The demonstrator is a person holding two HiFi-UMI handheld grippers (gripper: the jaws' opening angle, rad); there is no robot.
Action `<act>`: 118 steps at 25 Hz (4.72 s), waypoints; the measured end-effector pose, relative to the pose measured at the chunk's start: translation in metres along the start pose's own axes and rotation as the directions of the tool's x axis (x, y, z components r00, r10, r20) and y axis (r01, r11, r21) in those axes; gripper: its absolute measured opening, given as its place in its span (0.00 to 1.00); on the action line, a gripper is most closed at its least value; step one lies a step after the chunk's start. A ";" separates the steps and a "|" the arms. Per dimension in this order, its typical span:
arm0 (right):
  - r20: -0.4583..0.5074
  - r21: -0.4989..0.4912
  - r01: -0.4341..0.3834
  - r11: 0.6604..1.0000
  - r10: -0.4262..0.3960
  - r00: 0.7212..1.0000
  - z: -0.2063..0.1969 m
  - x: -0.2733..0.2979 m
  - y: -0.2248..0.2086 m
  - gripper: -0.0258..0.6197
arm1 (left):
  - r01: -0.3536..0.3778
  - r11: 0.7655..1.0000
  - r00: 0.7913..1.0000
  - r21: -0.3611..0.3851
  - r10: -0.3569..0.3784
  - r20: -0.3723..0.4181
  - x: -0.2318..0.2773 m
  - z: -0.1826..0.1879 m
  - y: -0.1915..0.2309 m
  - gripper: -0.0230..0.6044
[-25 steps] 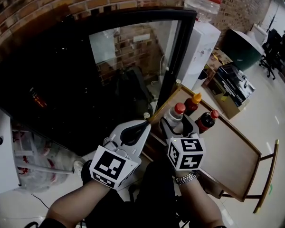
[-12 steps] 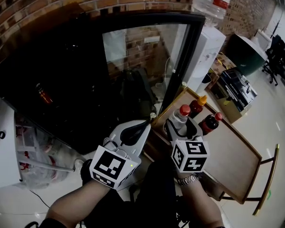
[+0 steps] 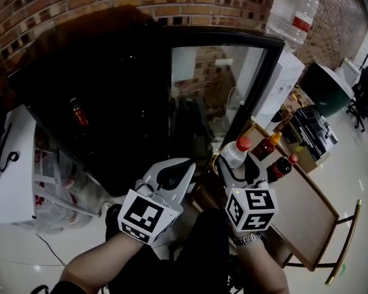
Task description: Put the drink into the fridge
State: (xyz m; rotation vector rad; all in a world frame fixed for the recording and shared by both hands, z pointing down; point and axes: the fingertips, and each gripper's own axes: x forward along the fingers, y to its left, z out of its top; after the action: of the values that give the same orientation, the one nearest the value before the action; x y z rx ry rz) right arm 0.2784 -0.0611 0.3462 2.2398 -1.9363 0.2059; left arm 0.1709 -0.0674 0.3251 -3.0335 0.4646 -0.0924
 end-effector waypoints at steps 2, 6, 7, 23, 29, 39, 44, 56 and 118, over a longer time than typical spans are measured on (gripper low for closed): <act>0.019 -0.008 -0.042 0.999 0.042 0.999 0.010 0.002 0.021 0.47 | -0.031 1.000 1.000 0.001 0.031 0.001 -0.013 0.000 0.010 0.04; 0.050 -0.029 -0.147 0.989 0.149 0.988 0.021 0.016 0.070 0.47 | -0.114 0.994 0.994 0.006 0.114 0.001 -0.043 -0.004 0.036 0.04; 0.054 -0.035 -0.172 0.984 0.174 0.983 0.023 0.020 0.083 0.47 | -0.136 0.991 0.991 0.003 0.136 0.002 -0.051 -0.005 0.042 0.04; 0.014 -0.096 -0.462 0.882 0.466 0.885 0.035 0.079 0.258 0.47 | -0.398 0.917 0.917 -0.034 0.397 -0.036 -0.172 -0.026 0.148 0.04; -0.015 -0.099 -0.516 0.851 0.518 0.855 0.025 0.110 0.298 0.47 | -0.445 0.893 0.895 -0.062 0.442 -0.056 -0.190 -0.043 0.178 0.04; -0.041 -0.094 -0.552 0.828 0.551 0.833 0.014 0.148 0.332 0.47 | -0.467 0.881 0.883 -0.079 0.459 -0.101 -0.201 -0.059 0.201 0.04; -0.030 -0.091 -0.545 0.833 0.545 0.838 0.024 0.169 0.336 0.47 | -0.445 0.894 0.892 -0.050 0.438 -0.113 -0.197 -0.064 0.213 0.04; -0.020 -0.112 -0.525 0.844 0.526 0.850 0.054 0.227 0.344 0.47 | -0.392 0.920 0.917 -0.014 0.390 -0.090 -0.175 -0.046 0.249 0.04; -0.039 -0.100 -0.451 0.887 0.449 0.893 0.044 0.200 0.276 0.53 | -0.320 0.945 0.947 -0.069 0.320 -0.011 -0.125 -0.014 0.222 0.04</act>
State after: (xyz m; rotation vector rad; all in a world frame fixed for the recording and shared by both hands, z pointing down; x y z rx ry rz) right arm 0.0343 -0.3026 0.3578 1.6858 -2.3723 0.1701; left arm -0.0146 -0.2419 0.3151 -2.9756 0.9720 -0.0569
